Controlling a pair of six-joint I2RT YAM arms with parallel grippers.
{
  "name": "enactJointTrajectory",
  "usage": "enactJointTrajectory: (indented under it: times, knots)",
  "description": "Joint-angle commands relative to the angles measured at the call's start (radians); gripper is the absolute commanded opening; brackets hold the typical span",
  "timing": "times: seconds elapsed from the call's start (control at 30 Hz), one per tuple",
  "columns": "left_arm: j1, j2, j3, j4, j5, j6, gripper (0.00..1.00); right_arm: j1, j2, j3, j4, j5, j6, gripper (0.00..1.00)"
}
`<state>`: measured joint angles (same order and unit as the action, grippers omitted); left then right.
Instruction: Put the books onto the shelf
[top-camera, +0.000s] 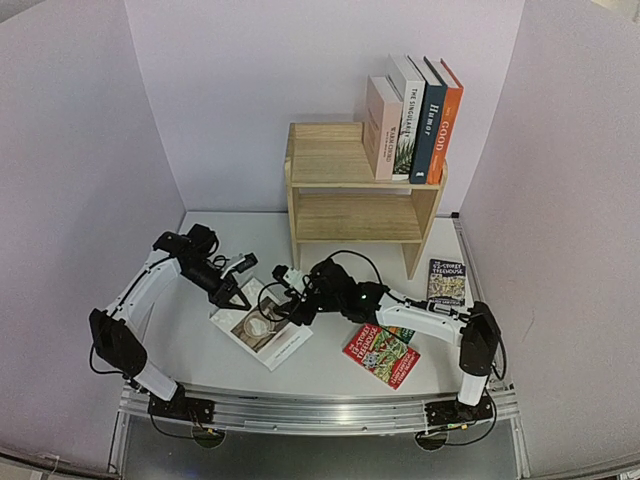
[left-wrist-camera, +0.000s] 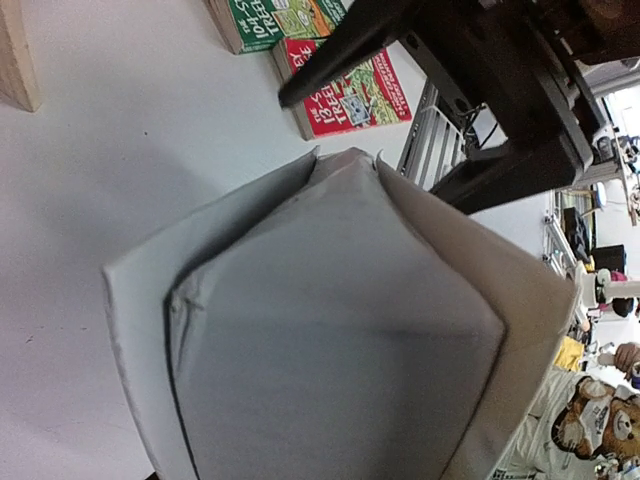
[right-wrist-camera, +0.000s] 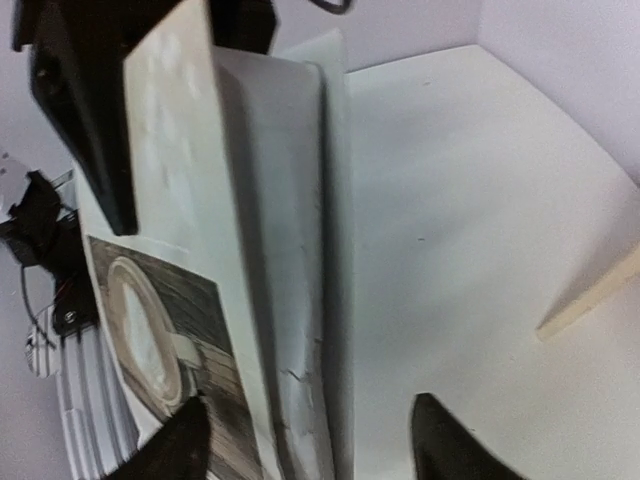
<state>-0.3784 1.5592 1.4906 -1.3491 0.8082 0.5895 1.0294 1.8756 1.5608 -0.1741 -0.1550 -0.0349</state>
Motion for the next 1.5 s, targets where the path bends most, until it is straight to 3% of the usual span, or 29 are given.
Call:
enactJointTrajectory:
  times: [0.0,0.1,0.2,0.4,0.5,0.6,0.7,0.93,1.1,1.23,1.33,1.47]
  knots:
    - [0.093,0.043,0.105,-0.201,0.053,-0.192,0.2,0.005,-0.074,0.024,0.024,0.316,0.104,0.85]
    - [0.193,0.048,0.093,-0.247,0.092,-0.25,0.22,0.075,-0.069,0.044,0.031,0.488,0.075,0.88]
    - [0.264,0.023,0.084,-0.198,0.044,-0.375,0.18,0.175,-0.012,0.083,0.08,0.634,-0.024,0.89]
    - [0.443,0.008,0.047,-0.078,0.0,-0.651,0.15,0.296,0.187,0.211,0.258,0.729,-0.207,0.9]
    - [0.518,0.0,0.023,-0.021,-0.034,-0.8,0.22,0.315,0.305,0.308,0.353,0.783,-0.289,0.93]
    - [0.533,-0.014,0.001,0.01,-0.115,-0.958,0.25,0.322,0.395,0.394,0.438,0.793,-0.374,0.93]
    - [0.533,-0.018,-0.03,0.018,-0.207,-1.119,0.21,0.322,0.505,0.509,0.523,0.793,-0.479,0.93]
    - [0.533,-0.006,-0.095,0.008,-0.288,-1.275,0.14,0.32,0.736,0.771,0.557,0.788,-0.634,0.92]
    - [0.531,-0.001,-0.103,0.012,-0.29,-1.3,0.13,0.321,0.761,0.75,0.557,0.771,-0.574,0.91]
    - [0.531,0.002,-0.101,0.017,-0.285,-1.297,0.16,0.314,0.717,0.681,0.513,0.656,-0.431,0.89]
    - [0.531,-0.002,-0.108,0.016,-0.278,-1.289,0.17,0.289,0.737,0.714,0.435,0.629,-0.31,0.85]
    - [0.532,-0.003,-0.117,0.02,-0.271,-1.285,0.19,0.271,0.793,0.813,0.377,0.653,-0.317,0.79]
